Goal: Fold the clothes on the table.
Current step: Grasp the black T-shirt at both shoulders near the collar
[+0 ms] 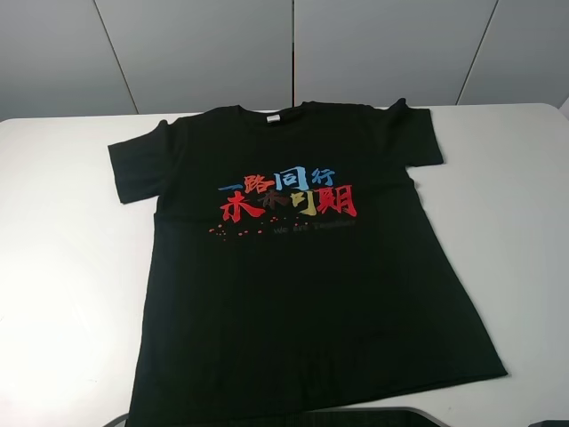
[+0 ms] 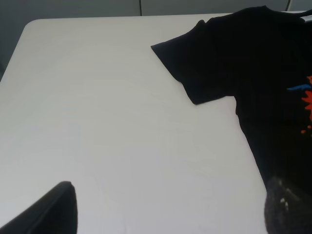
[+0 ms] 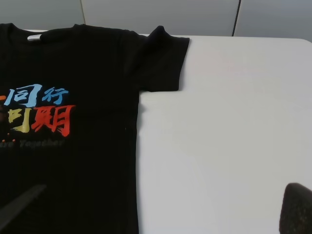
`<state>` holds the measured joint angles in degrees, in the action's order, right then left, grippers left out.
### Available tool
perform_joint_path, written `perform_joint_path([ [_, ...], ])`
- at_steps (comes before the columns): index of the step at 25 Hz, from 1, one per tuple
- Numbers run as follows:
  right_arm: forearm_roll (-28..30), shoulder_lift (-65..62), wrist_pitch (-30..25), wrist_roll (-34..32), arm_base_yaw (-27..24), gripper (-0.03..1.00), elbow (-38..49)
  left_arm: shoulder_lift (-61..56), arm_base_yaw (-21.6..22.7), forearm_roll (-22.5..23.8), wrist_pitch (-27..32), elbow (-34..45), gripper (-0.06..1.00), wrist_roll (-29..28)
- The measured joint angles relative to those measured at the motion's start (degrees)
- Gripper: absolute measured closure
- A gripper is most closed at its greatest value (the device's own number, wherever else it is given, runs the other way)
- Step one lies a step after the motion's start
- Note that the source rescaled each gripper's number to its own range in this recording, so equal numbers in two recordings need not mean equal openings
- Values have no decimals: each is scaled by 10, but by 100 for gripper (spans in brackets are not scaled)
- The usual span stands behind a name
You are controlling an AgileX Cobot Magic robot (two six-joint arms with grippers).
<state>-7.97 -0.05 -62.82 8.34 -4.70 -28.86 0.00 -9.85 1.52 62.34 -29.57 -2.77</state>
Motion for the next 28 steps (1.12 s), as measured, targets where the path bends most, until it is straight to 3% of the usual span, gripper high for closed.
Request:
perform_joint_path([
  [21, 0, 0, 0, 0, 0, -3, 0, 0, 0, 0, 0, 0, -4, 0],
  [28, 13, 18, 4, 0, 0, -3, -15, 41, 0, 0, -5, -17, -4, 31],
])
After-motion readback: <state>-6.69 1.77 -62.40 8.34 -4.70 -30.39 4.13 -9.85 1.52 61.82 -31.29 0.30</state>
